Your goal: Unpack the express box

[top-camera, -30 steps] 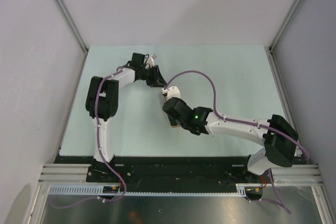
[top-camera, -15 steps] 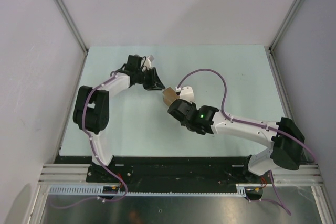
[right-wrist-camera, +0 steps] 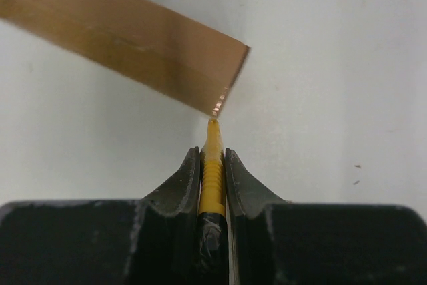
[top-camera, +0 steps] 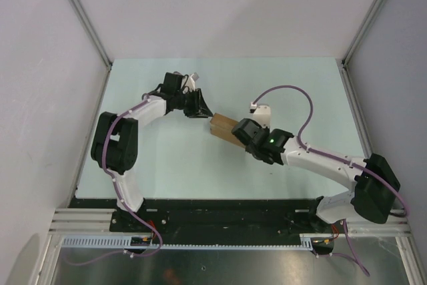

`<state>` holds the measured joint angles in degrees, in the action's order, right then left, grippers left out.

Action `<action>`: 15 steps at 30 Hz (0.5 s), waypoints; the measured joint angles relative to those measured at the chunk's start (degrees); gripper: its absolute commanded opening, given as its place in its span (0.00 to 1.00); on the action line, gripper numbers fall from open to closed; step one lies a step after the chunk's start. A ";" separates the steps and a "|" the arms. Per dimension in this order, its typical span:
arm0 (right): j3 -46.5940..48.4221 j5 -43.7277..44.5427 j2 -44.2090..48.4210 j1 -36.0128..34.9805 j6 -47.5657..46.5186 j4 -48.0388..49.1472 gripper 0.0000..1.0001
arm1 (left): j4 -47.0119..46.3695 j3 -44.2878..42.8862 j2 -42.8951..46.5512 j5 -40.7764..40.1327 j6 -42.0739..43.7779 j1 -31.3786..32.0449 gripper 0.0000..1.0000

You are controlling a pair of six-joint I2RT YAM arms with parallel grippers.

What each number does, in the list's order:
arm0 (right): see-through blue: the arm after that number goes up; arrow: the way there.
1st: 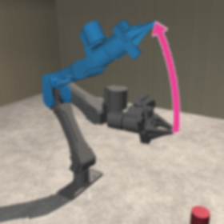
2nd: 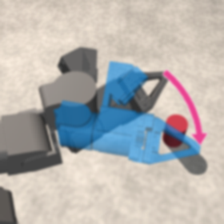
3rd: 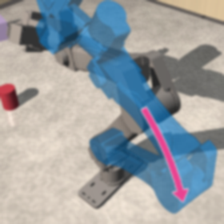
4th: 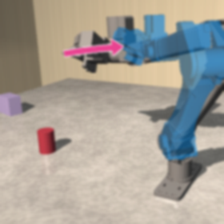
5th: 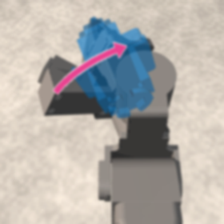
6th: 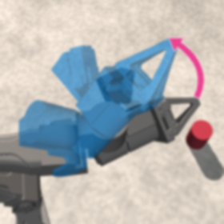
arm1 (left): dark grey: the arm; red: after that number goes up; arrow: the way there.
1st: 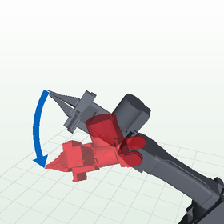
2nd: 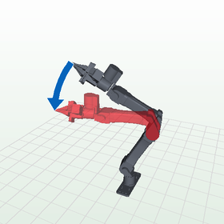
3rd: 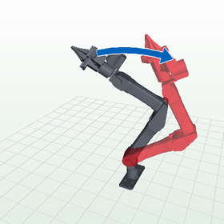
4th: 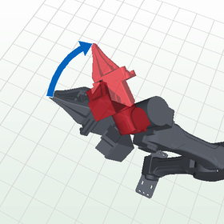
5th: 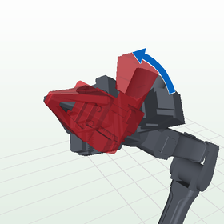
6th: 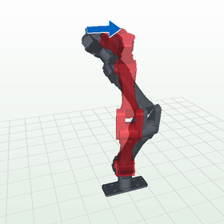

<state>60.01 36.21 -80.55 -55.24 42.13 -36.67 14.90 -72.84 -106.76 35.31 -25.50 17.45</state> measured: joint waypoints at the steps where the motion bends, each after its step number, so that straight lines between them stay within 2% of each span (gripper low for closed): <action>1: -0.81 0.00 0.70 1.03 0.11 0.11 0.00 | 0.11 0.00 0.20 0.07 0.02 0.15 0.39; 11: -6.95 -4.57 4.90 16.06 -7.76 11.80 0.00 | 0.68 -0.15 1.66 2.36 2.32 1.95 0.42; 15: -6.97 -7.21 4.90 16.59 -8.72 14.67 0.00 | 1.09 -0.70 2.08 1.07 3.23 2.05 0.52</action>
<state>53.04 28.99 -75.66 -38.65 33.41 -22.00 15.99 -73.54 -104.68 36.38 -22.26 19.51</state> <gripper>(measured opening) 0.164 0.440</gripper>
